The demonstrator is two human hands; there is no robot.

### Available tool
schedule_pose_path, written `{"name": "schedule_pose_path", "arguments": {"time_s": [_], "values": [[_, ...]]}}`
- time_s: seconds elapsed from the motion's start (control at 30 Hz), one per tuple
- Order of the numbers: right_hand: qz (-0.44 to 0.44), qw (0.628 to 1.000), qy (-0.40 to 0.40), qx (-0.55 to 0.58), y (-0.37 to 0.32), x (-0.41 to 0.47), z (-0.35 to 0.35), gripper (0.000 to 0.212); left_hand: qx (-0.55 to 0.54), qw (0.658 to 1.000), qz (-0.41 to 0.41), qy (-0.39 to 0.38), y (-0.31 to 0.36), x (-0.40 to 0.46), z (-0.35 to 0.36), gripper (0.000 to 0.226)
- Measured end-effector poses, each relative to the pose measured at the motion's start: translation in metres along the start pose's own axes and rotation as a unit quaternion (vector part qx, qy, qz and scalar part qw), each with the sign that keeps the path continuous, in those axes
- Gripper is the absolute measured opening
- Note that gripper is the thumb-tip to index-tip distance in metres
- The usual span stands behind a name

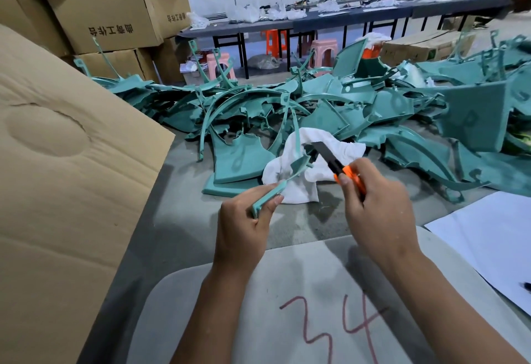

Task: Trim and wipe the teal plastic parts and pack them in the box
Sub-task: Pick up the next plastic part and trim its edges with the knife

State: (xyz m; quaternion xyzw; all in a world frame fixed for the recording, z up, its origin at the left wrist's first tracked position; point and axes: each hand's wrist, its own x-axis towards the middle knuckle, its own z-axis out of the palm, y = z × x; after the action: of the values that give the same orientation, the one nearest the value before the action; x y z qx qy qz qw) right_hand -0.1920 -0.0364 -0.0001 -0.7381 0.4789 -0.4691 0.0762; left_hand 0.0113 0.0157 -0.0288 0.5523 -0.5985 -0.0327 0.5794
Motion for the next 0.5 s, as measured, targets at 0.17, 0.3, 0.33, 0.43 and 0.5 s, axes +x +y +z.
{"name": "schedule_pose_path", "arguments": {"time_s": [0.17, 0.3, 0.33, 0.43, 0.5], "values": [[-0.12, 0.989, -0.029, 0.08, -0.017, -0.008, 0.001, 0.016, 0.032, 0.999, 0.006, 0.018, -0.005, 0.001, -0.001, 0.014], [-0.116, 0.988, -0.065, 0.08, -0.016, -0.01, 0.008, 0.021, -0.03, 0.999, -0.008, 0.011, -0.005, 0.0, 0.001, 0.013], [-0.099, 0.991, -0.055, 0.075, -0.012, -0.008, 0.008, 0.021, -0.043, 0.999, -0.013, 0.007, -0.005, -0.001, 0.002, 0.012], [-0.051, 0.998, -0.007, 0.045, 0.001, -0.002, 0.004, 0.019, -0.065, 0.997, -0.033, 0.007, -0.005, -0.001, 0.003, 0.012], [-0.035, 0.998, 0.017, 0.05, 0.002, -0.001, 0.001, 0.017, -0.067, 0.997, -0.034, 0.011, -0.007, -0.001, 0.003, 0.02]]}}
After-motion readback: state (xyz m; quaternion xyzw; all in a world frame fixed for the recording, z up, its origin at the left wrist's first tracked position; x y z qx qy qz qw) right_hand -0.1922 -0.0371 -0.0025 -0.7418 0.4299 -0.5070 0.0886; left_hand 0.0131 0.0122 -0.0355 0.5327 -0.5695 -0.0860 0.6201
